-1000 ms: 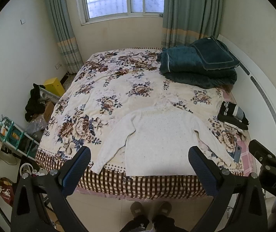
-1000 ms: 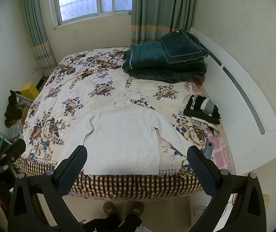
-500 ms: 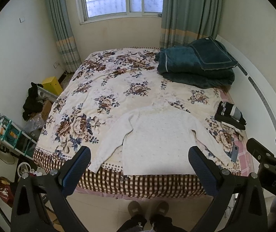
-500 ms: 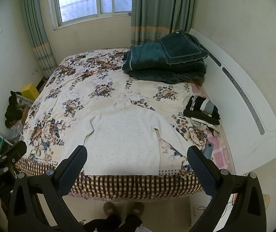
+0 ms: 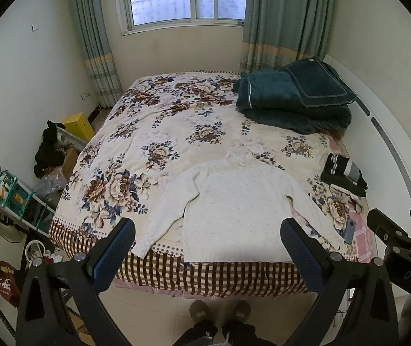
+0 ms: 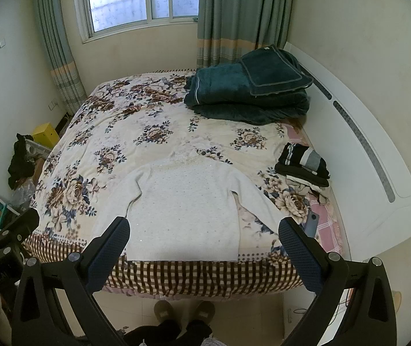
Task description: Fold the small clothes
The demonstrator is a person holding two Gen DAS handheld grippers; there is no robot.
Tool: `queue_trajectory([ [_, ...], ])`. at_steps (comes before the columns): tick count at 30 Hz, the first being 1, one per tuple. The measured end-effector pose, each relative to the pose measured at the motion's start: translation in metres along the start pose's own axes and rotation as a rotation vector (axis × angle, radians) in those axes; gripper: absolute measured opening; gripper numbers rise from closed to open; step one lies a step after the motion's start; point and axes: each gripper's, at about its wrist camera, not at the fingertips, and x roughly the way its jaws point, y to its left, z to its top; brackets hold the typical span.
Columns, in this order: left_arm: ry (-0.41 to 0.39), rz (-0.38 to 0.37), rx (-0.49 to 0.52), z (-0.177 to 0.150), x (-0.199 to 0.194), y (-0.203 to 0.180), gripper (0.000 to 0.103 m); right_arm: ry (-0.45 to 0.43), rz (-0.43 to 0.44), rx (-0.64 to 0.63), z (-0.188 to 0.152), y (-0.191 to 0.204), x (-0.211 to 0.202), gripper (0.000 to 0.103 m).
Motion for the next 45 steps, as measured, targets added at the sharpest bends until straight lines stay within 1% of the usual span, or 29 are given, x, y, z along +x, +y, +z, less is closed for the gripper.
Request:
queue_trajectory([
  [6, -0.007, -0.001, -0.001, -0.006, -0.001, 0.000, 0.103, 0.007, -0.005, 0.016, 0.010, 0.004, -0.006, 0.103],
  [9, -0.017, -0.004, -0.004, -0.005, 0.008, 0.001, 0.103, 0.018, -0.032, 0.047, 0.011, 0.001, 0.013, 0.103],
  [12, -0.025, -0.025, 0.009, -0.001, 0.034, -0.001, 0.103, 0.039, -0.070, 0.097, 0.008, -0.012, 0.038, 0.103],
  [14, -0.024, -0.020, 0.025, -0.001, 0.056, -0.008, 0.103, 0.062, -0.108, 0.164, 0.003, -0.032, 0.063, 0.103],
  [16, -0.014, -0.005, 0.039, 0.007, 0.086, -0.003, 0.103, 0.086, -0.140, 0.249, -0.005, -0.060, 0.091, 0.103],
  [17, -0.001, 0.008, 0.050, 0.008, 0.102, -0.009, 0.103, 0.119, -0.146, 0.302, -0.011, -0.079, 0.110, 0.103],
  [18, 0.018, 0.005, 0.054, 0.009, 0.118, -0.015, 0.103, 0.151, -0.151, 0.341, -0.020, -0.097, 0.128, 0.103],
  [19, 0.030, 0.000, 0.057, 0.010, 0.133, -0.017, 0.103, 0.168, -0.152, 0.375, -0.032, -0.115, 0.144, 0.101],
  [20, 0.057, 0.017, 0.059, 0.010, 0.154, -0.026, 0.103, 0.195, -0.167, 0.417, -0.041, -0.136, 0.164, 0.089],
  [21, 0.075, 0.024, 0.057, 0.010, 0.169, -0.028, 0.103, 0.230, -0.188, 0.454, -0.053, -0.156, 0.185, 0.081],
  [22, 0.094, 0.029, 0.053, 0.010, 0.190, -0.037, 0.103, 0.268, -0.195, 0.488, -0.063, -0.176, 0.206, 0.068],
  [23, 0.113, 0.044, 0.053, 0.010, 0.207, -0.042, 0.103, 0.312, -0.202, 0.528, -0.077, -0.200, 0.233, 0.064],
  [25, 0.155, 0.068, 0.052, 0.006, 0.244, -0.056, 0.103, 0.364, -0.198, 0.618, -0.104, -0.245, 0.280, 0.063],
  [27, 0.202, 0.107, 0.065, 0.004, 0.284, -0.073, 0.103, 0.415, -0.204, 0.739, -0.138, -0.297, 0.331, 0.063],
  [30, 0.251, 0.144, 0.078, -0.005, 0.341, -0.098, 0.103, 0.456, -0.182, 0.935, -0.190, -0.368, 0.396, 0.063],
  [31, 0.264, 0.153, 0.083, -0.010, 0.365, -0.108, 0.103, 0.464, -0.165, 1.011, -0.207, -0.390, 0.419, 0.063],
  [32, 0.273, 0.157, 0.090, -0.014, 0.382, -0.113, 0.103, 0.463, -0.168, 1.095, -0.230, -0.417, 0.447, 0.063],
  [33, 0.285, 0.168, 0.106, -0.020, 0.400, -0.121, 0.103, 0.466, -0.181, 1.134, -0.242, -0.428, 0.463, 0.063],
  [34, 0.304, 0.182, 0.128, -0.028, 0.424, -0.129, 0.103, 0.461, -0.187, 1.180, -0.260, -0.449, 0.491, 0.063],
  [35, 0.320, 0.187, 0.139, -0.033, 0.440, -0.133, 0.103, 0.460, -0.194, 1.199, -0.271, -0.462, 0.513, 0.063],
  [37, 0.363, 0.196, 0.159, -0.049, 0.479, -0.142, 0.103, 0.455, -0.197, 1.230, -0.285, -0.477, 0.544, 0.063],
  [39, 0.406, 0.202, 0.173, -0.063, 0.508, -0.148, 0.103, 0.423, -0.137, 1.279, -0.298, -0.493, 0.584, 0.067],
  [40, 0.433, 0.199, 0.177, -0.070, 0.526, -0.149, 0.103, 0.419, -0.104, 1.290, -0.303, -0.498, 0.602, 0.072],
  [41, 0.449, 0.199, 0.179, -0.073, 0.540, -0.152, 0.103, 0.428, -0.071, 1.297, -0.306, -0.502, 0.623, 0.072],
  [42, 0.462, 0.200, 0.179, -0.077, 0.553, -0.154, 0.103, 0.433, -0.043, 1.294, -0.307, -0.503, 0.637, 0.072],
  [43, 0.473, 0.200, 0.179, -0.080, 0.567, -0.154, 0.103, 0.444, -0.034, 1.278, -0.306, -0.502, 0.649, 0.072],
  [45, 0.476, 0.192, 0.176, -0.082, 0.587, -0.159, 0.103, 0.453, -0.040, 1.236, -0.298, -0.498, 0.665, 0.072],
])
